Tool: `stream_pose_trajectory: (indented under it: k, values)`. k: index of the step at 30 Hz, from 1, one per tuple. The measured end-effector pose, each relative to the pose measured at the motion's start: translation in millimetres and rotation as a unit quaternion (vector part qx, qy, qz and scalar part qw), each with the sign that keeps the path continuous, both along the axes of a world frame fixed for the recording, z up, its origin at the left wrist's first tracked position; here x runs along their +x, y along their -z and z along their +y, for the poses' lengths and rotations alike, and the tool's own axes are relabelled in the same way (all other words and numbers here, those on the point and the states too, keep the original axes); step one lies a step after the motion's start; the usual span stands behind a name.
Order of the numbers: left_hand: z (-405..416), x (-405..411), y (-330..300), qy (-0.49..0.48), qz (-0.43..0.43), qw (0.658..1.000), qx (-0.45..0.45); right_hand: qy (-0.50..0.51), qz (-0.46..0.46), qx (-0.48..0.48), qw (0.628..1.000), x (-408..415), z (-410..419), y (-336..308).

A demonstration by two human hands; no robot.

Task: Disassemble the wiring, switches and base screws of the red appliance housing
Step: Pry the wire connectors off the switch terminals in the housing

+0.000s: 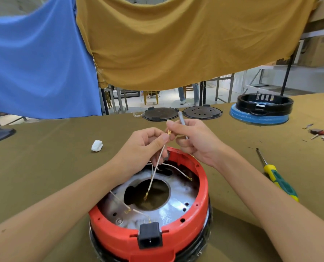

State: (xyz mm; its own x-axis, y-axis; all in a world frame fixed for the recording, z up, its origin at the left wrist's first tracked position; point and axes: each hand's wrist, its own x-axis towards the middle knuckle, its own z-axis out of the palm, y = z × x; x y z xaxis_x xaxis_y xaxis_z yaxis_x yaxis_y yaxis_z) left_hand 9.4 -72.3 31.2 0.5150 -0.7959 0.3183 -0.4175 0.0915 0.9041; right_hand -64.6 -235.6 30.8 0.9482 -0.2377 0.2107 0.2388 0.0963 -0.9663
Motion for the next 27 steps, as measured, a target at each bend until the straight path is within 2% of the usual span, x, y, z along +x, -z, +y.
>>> stream_pose_trajectory:
  k: [5, 7, 9, 12, 17, 21, 24, 27]
  values:
    - [-0.5, 1.7, 0.9, -0.012, -0.003, 1.0, -0.005, -0.005, -0.018, -0.049, 0.999, -0.9, -3.8, 0.3]
    - [0.0, 3.8, 1.5, -0.022, 0.006, 1.0, -0.008, 0.004, -0.005, -0.033, 0.999, 0.6, -2.2, 1.3]
    - [0.9, 7.2, 2.3, -0.056, -0.005, 0.998, -0.015, 0.028, -0.002, 0.047, 0.999, 1.5, -6.5, 0.2]
    - [2.0, 10.9, 5.5, -0.119, -0.119, 0.986, 0.017, 0.094, 0.011, 0.193, 0.977, 2.1, -21.2, 0.8]
    - [3.6, 14.5, 9.1, -0.195, -0.243, 0.944, 0.108, 0.165, 0.078, 0.289, 0.94, 7.6, -32.2, 14.3]
    - [7.2, 21.3, 9.8, -0.211, -0.26, 0.92, 0.203, 0.207, 0.09, 0.254, 0.941, 8.1, -39.3, 17.6]
    - [7.7, 26.3, 7.7, -0.191, -0.274, 0.913, 0.233, 0.284, 0.115, 0.152, 0.94, 4.9, -49.8, 20.6]
    - [10.0, 31.8, 1.8, -0.173, -0.253, 0.919, 0.248, 0.354, 0.129, 0.034, 0.926, 1.2, -59.6, 22.0]
